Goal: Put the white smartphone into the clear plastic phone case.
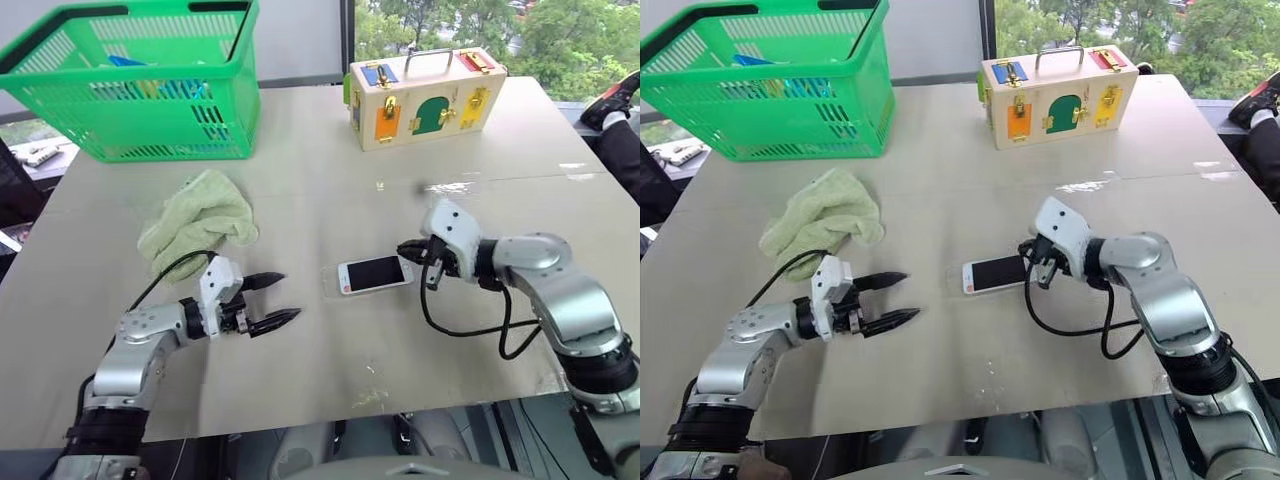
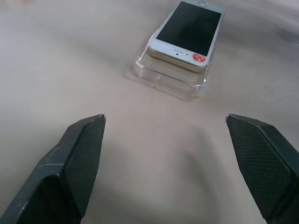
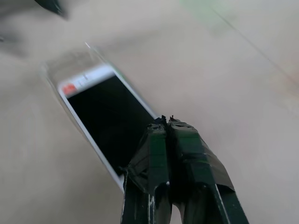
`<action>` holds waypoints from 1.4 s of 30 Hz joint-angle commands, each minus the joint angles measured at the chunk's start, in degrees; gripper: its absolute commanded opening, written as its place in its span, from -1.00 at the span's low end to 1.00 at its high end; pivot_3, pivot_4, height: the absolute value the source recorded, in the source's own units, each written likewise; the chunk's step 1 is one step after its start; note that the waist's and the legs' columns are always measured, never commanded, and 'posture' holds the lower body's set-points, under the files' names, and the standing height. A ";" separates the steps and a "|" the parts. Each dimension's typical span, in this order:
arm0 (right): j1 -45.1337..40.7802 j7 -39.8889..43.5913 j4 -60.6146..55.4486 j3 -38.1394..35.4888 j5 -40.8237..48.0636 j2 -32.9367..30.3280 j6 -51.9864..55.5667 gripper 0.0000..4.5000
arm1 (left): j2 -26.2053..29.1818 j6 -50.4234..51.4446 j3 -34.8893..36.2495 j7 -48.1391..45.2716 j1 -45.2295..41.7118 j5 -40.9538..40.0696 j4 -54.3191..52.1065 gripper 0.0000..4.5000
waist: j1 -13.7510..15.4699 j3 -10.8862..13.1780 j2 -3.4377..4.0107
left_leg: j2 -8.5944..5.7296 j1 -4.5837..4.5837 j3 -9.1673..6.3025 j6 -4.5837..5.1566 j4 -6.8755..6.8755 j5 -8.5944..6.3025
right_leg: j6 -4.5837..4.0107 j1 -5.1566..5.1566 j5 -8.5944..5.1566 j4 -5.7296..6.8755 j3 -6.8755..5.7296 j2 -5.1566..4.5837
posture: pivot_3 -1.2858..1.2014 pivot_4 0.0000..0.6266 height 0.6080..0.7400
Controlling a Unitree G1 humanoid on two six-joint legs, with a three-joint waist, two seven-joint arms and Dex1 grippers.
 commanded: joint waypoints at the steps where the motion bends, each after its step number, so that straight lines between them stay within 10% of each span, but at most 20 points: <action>1: 1.45 -1.34 -3.56 -1.49 0.57 -2.82 -0.86 -0.96 | -0.20 -1.19 -1.69 1.38 -0.80 2.37 -1.02 0.88 | -0.07 0.00 0.00 | 0.00 0.00 0.00 0.02 0.00 0.01 | 0.00 0.00 0.00 0.00 0.00 0.01 | 0.03 -0.52 1.00; 8: 2.66 -3.83 -1.40 1.81 -0.63 -6.32 -3.01 -0.96 | -1.84 -1.05 -4.18 2.57 -5.25 4.39 1.69 0.88 | 0.75 0.00 0.00 | 0.00 0.02 -0.03 0.09 0.04 0.05 | 0.02 0.07 -0.01 0.00 -0.10 -0.02 | 0.03 -0.52 1.00; 19: 2.24 -3.90 -0.12 3.28 -0.01 -7.95 -4.83 -1.00 | -2.41 -0.65 -7.39 1.46 -8.26 5.17 2.96 -0.96 | 1.24 0.00 0.00 | 0.00 -0.02 0.00 0.24 0.06 0.13 | 0.02 0.07 -0.01 -0.04 -0.20 -0.01 | 0.03 -0.52 1.00; 42: -2.03 -1.89 4.61 13.68 -1.00 -2.95 -9.38 -1.00 | -3.99 1.76 -8.97 3.32 -10.42 6.60 0.90 -0.96 | 1.23 0.00 0.00 | 0.00 0.01 -0.01 0.25 0.08 0.15 | 0.02 0.07 0.00 -0.03 -0.23 0.02 | 0.03 -0.52 1.00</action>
